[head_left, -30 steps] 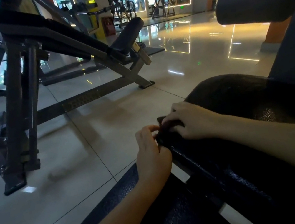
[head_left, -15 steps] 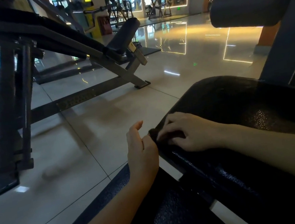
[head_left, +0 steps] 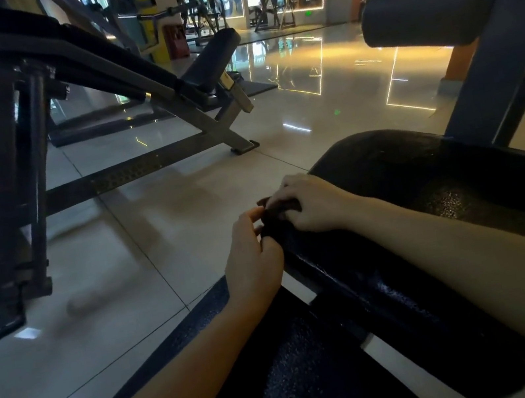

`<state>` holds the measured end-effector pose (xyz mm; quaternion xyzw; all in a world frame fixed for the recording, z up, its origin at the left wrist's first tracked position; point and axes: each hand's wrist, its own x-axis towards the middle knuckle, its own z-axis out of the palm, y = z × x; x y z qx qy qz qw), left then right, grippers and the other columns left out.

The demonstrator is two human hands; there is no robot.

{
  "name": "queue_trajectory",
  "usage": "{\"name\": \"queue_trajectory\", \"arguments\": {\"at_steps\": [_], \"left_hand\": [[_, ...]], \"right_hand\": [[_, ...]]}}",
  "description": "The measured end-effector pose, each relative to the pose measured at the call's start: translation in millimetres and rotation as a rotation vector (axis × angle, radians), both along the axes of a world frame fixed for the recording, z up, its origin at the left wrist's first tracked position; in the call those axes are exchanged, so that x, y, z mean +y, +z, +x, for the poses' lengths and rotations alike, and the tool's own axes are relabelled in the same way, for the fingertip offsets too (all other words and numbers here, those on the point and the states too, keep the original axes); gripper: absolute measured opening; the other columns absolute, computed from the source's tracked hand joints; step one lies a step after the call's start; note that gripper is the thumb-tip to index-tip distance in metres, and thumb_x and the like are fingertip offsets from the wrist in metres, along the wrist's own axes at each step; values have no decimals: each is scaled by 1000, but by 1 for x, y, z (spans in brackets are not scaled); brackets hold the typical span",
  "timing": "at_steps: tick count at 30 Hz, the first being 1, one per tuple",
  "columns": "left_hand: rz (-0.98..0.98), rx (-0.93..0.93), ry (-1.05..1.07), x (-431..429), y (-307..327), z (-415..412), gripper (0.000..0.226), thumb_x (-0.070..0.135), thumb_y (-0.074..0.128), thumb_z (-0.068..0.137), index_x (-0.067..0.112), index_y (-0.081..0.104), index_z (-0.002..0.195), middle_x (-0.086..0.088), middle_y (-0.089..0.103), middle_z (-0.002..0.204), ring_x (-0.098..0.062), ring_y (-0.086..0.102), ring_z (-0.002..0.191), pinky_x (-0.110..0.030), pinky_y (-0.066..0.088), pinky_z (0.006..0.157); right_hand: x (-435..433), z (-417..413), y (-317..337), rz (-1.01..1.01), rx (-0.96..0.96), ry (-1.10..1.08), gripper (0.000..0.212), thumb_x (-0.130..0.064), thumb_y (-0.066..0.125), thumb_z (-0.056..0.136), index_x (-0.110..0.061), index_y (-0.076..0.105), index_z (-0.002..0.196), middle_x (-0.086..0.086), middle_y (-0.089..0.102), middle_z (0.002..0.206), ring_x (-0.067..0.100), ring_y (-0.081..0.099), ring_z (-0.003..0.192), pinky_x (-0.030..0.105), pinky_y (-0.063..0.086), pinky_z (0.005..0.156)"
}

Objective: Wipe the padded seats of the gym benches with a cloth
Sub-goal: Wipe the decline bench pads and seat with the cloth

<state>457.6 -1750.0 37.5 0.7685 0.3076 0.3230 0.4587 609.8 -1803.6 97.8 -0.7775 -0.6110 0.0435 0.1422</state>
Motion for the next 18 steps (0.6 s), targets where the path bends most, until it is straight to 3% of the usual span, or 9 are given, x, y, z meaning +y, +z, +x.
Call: {"name": "queue_trajectory", "arguments": {"at_steps": [6,11,14,16,18], "left_hand": [[-11,-19,-1,-2,1,-2,48,6,41,95,25,42,139,6,48,139,-2,50,109,-32,49,92],[-7,-7,7,-6,0,-3,50,4,40,93,25,43,139,6,50,138,-2,49,106,-33,47,92],[-13,-48,12,-3,2,-1,43,9,40,96,24,44,137,10,52,130,-2,54,99,-29,48,84],[-30,-85,28,-1,4,1,36,17,40,100,24,46,135,12,54,126,-5,58,99,-26,46,76],[-44,-119,35,-1,5,1,33,22,39,102,23,48,133,12,55,120,0,57,97,-21,43,73]], "right_hand": [[-84,-27,12,-109,83,154,31,-18,65,90,-45,66,106,-14,51,109,3,45,108,23,36,100],[-115,-31,17,-160,148,211,30,-17,66,88,-39,69,110,-18,49,109,0,42,108,15,32,97],[-57,-19,8,-64,39,73,30,-19,63,91,-34,67,116,-5,48,110,11,38,106,24,35,94],[-18,-13,3,-6,5,-35,29,-17,60,90,-23,67,118,5,47,112,20,39,110,37,38,100],[1,-13,3,8,25,-90,29,-12,58,90,-11,68,117,12,50,113,23,41,110,39,36,103]]}}
